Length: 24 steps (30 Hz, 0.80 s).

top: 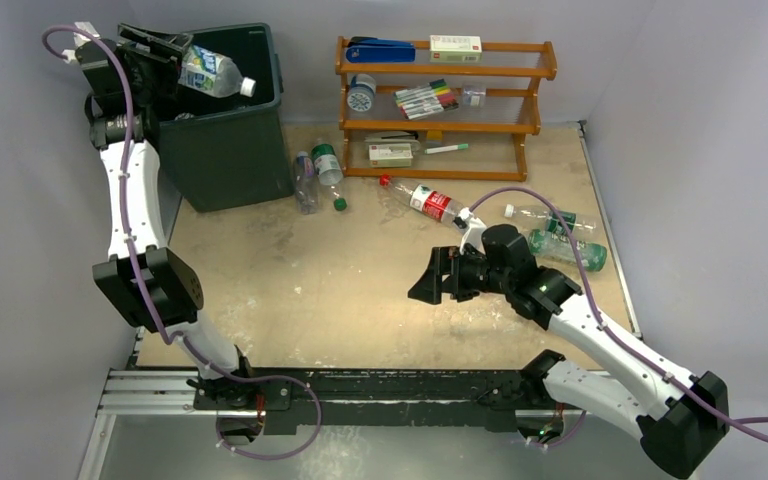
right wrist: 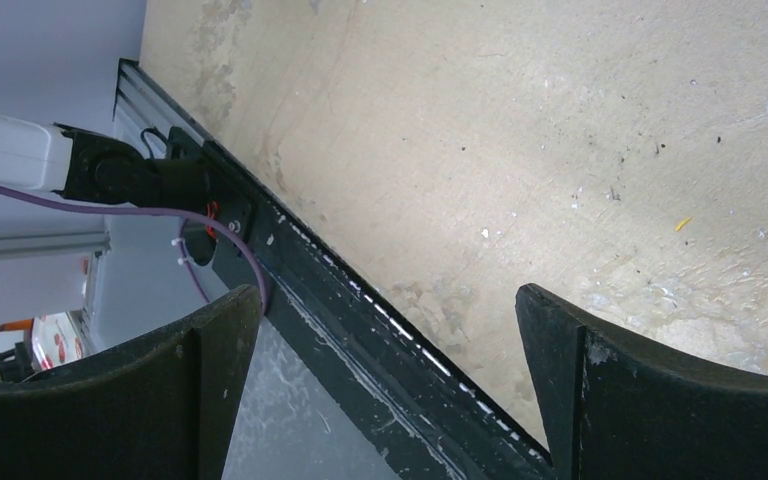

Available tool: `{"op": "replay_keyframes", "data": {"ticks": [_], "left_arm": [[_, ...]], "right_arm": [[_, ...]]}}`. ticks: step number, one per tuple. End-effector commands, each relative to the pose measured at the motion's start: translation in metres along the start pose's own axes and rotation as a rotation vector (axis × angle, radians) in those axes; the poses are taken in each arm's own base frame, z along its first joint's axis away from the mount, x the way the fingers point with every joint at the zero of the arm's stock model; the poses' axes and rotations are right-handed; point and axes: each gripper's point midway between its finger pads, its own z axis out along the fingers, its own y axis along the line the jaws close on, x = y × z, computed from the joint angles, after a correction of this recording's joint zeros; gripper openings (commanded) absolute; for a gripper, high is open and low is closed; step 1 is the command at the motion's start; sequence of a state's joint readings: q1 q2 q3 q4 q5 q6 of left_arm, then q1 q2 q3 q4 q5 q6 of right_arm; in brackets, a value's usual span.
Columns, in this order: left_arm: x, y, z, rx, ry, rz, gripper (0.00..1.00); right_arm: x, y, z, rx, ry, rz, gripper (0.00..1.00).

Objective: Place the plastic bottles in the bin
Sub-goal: Place the plastic bottle in the trash bin.

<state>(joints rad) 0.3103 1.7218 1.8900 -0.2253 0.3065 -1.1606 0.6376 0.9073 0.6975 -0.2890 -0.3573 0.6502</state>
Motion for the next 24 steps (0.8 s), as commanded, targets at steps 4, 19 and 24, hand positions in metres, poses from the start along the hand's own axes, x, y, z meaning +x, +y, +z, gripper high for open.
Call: {"op": "replay_keyframes", "data": {"ticks": [4, 19, 24], "left_arm": [[-0.03, -0.015, 0.002, 0.011, -0.106, 0.108, 0.59], [-0.035, -0.004, 0.012, -0.065, -0.074, 0.176, 0.81], [-0.037, -0.017, 0.002, -0.029, -0.057, 0.162, 0.82]], "right_arm": [[0.0, 0.007, -0.002, -0.039, -0.013, -0.006, 1.0], [0.002, 0.004, 0.003, -0.033, -0.004, 0.002, 1.0], [0.002, 0.003, 0.006, -0.034, 0.004, 0.0, 1.0]]}}
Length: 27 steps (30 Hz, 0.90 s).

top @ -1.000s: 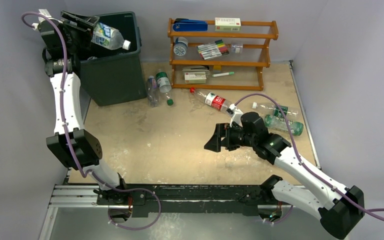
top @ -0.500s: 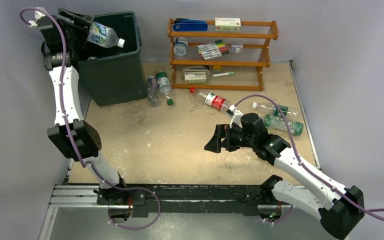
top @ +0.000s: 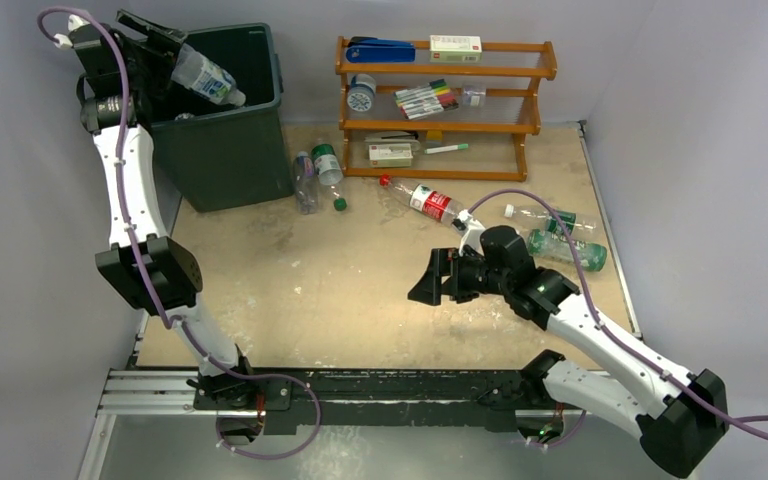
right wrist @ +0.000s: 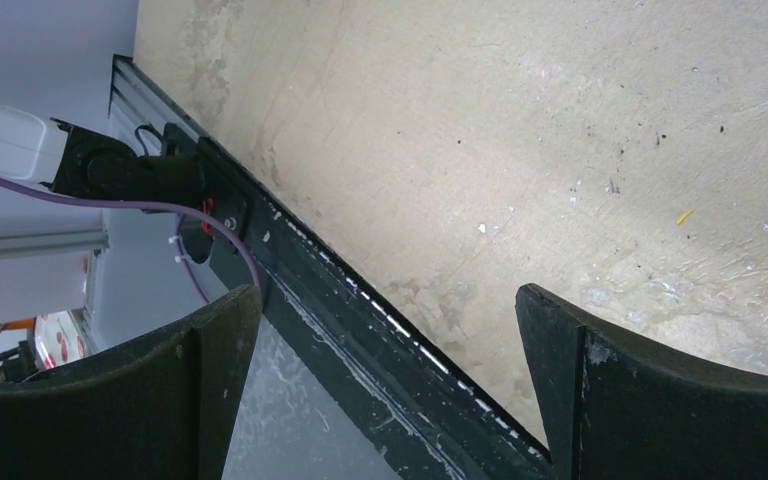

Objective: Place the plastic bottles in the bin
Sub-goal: Place the plastic bottle in the trash bin.

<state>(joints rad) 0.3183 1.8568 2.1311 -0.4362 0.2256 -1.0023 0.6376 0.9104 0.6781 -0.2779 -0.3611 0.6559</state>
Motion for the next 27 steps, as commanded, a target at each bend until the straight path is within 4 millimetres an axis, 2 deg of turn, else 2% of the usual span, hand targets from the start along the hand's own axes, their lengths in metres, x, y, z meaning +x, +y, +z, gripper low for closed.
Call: {"op": "replay_keyframes", "data": {"ticks": [1, 14, 21, 24, 27], "left_arm": [[-0.024, -0.037, -0.023, 0.105, -0.038, 0.026, 0.83], [-0.03, -0.07, -0.043, 0.201, -0.007, -0.013, 0.85], [-0.045, -0.093, -0.073, 0.247, -0.043, 0.009, 0.85], [-0.047, -0.088, -0.071, 0.222, -0.038, 0.005, 0.86], [-0.035, -0.069, -0.053, 0.187, 0.016, -0.011, 0.86]], "right_arm": [[-0.003, 0.007, 0.003, -0.038, -0.006, -0.009, 1.0], [0.0, 0.006, 0.005, -0.049, -0.005, -0.009, 1.0], [-0.009, 0.011, 0.008, -0.057, -0.019, -0.012, 1.0], [-0.012, 0.012, 0.013, -0.056, 0.002, -0.024, 1.0], [-0.018, 0.012, 0.019, -0.04, 0.017, -0.049, 1.0]]}}
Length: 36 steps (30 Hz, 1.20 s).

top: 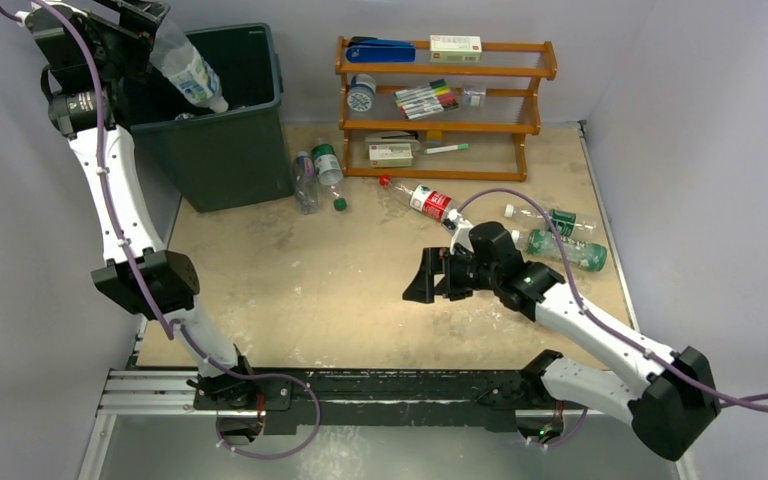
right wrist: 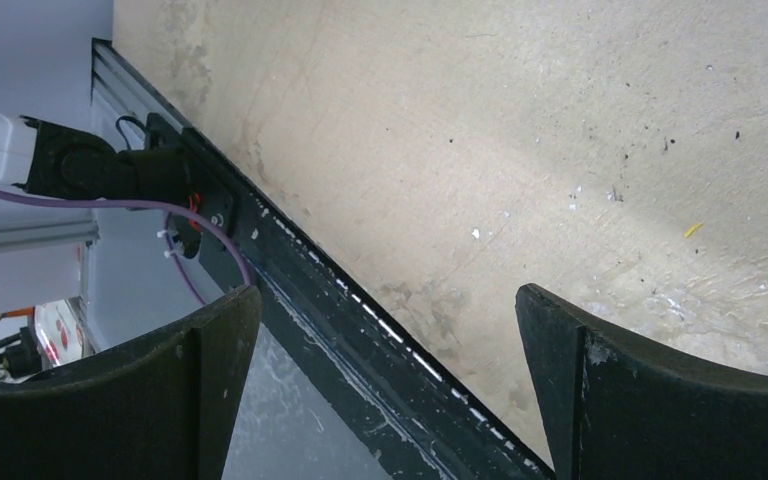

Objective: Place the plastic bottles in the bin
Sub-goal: Place the plastic bottle in the trash bin, then move the plastic bottle to the center of the board.

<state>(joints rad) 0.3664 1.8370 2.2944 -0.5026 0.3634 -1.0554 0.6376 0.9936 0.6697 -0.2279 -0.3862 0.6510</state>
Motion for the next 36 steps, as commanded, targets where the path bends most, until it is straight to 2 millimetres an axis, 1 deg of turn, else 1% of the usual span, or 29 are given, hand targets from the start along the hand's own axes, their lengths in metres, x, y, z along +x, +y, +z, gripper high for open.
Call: {"op": "replay_keyframes", "data": {"ticks": [1, 4, 7, 9, 11, 12, 14, 16, 18, 19, 20, 21, 22, 23, 24, 26, 29, 30, 31, 34, 36], "left_arm": [[-0.002, -0.008, -0.003, 0.033, 0.017, 0.012, 0.86], [0.0, 0.007, 0.0, -0.002, 0.035, 0.025, 0.86], [-0.007, 0.025, -0.001, -0.067, 0.02, 0.017, 0.87], [-0.005, 0.033, 0.001, -0.085, 0.029, -0.001, 0.87], [-0.005, 0.029, -0.001, -0.063, 0.025, -0.01, 0.87], [-0.007, 0.023, -0.005, -0.042, 0.016, -0.015, 0.87], [-0.008, 0.006, -0.019, 0.01, 0.005, -0.044, 0.87], [-0.006, -0.012, -0.035, 0.05, 0.005, -0.046, 0.87], [-0.002, -0.024, -0.054, 0.068, 0.007, -0.038, 0.87], [0.001, -0.026, -0.062, 0.063, 0.009, -0.037, 0.87], [0.006, -0.029, -0.069, 0.064, 0.018, -0.035, 0.87], [0.014, -0.032, -0.075, 0.067, 0.032, -0.036, 0.88], [0.024, -0.035, -0.079, 0.07, 0.045, -0.034, 0.88], [0.035, -0.04, -0.084, 0.077, 0.058, -0.027, 0.88], [0.045, -0.047, -0.092, 0.088, 0.069, -0.012, 0.88], [0.066, -0.048, -0.099, 0.083, 0.102, 0.006, 0.88], [0.086, -0.039, -0.113, 0.071, 0.124, 0.015, 0.88], [0.096, -0.028, -0.114, 0.054, 0.145, 0.009, 0.88], [0.104, -0.025, -0.118, 0.058, 0.157, 0.009, 0.88], [0.125, -0.017, -0.132, 0.071, 0.187, 0.016, 0.88], [0.137, -0.005, -0.138, 0.058, 0.213, 0.037, 0.88]], "right_arm": [[-0.027, 0.019, 0.002, -0.035, -0.038, -0.064, 1.0], [-0.034, 0.025, 0.001, -0.045, -0.049, -0.064, 1.0], [-0.036, 0.026, 0.002, -0.044, -0.046, -0.056, 1.0], [-0.04, 0.028, 0.003, -0.038, -0.05, -0.054, 1.0], [-0.046, 0.029, 0.003, -0.029, -0.057, -0.051, 1.0], [-0.047, 0.028, 0.003, -0.024, -0.057, -0.053, 1.0], [-0.046, 0.03, 0.003, -0.023, -0.037, -0.047, 1.0], [-0.052, 0.03, 0.004, -0.009, -0.051, -0.034, 1.0], [-0.058, 0.028, 0.008, 0.013, -0.047, -0.045, 1.0], [-0.061, 0.027, 0.011, 0.024, -0.041, -0.048, 1.0], [-0.064, 0.026, 0.014, 0.034, -0.034, -0.052, 1.0], [-0.062, 0.021, 0.02, 0.051, -0.019, -0.05, 1.0], [-0.073, 0.027, 0.021, 0.049, -0.037, -0.06, 1.0], [-0.081, 0.027, 0.023, 0.056, -0.046, -0.066, 1.0], [-0.085, 0.025, 0.029, 0.07, -0.041, -0.067, 1.0], [-0.095, 0.02, 0.036, 0.1, -0.037, -0.075, 1.0], [-0.11, 0.011, 0.042, 0.151, -0.03, -0.082, 1.0], [-0.117, 0.008, 0.043, 0.167, -0.035, -0.084, 1.0], [-0.123, 0.003, 0.044, 0.181, -0.041, -0.088, 1.0], [-0.148, -0.012, 0.04, 0.202, -0.074, -0.073, 1.0], [-0.164, -0.019, 0.036, 0.208, -0.102, -0.069, 1.0]]}}
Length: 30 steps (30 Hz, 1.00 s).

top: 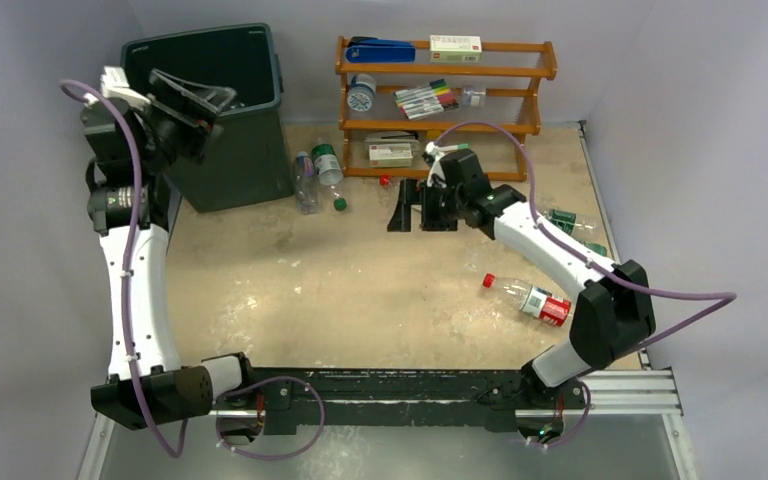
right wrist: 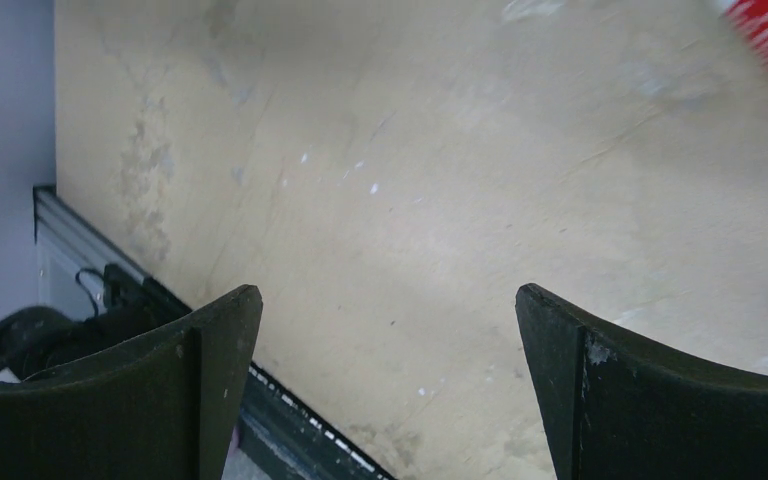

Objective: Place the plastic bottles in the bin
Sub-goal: Move the plastic bottle to the center of the board.

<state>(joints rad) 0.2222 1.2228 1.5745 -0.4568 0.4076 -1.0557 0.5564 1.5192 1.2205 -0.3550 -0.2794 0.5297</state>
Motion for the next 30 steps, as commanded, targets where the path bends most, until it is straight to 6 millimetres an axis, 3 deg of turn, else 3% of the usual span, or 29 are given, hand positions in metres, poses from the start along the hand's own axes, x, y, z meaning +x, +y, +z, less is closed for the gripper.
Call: {"op": "replay_keyframes", "data": {"ticks": [1, 7, 16, 20, 30], "left_arm": [[0.023, 0.019, -0.002, -0.001, 0.039, 0.058, 0.88], [0.046, 0.038, -0.015, -0.006, 0.089, 0.095, 0.88], [0.077, 0.067, -0.008, -0.046, 0.177, 0.113, 0.89], [0.091, 0.076, -0.005, -0.065, 0.212, 0.135, 0.89], [0.117, 0.087, -0.003, -0.102, 0.281, 0.164, 0.89]], "right_arm": [[-0.045, -0.018, -0.015, 0.033, -0.093, -0.021, 1.0], [-0.072, -0.047, -0.019, 0.043, -0.15, 0.049, 1.0], [-0.09, -0.067, -0.006, 0.092, -0.136, 0.054, 1.0], [-0.094, -0.08, 0.0, 0.137, -0.114, 0.016, 1.0], [-0.083, -0.122, 0.016, 0.212, -0.073, -0.108, 1.0]]}}
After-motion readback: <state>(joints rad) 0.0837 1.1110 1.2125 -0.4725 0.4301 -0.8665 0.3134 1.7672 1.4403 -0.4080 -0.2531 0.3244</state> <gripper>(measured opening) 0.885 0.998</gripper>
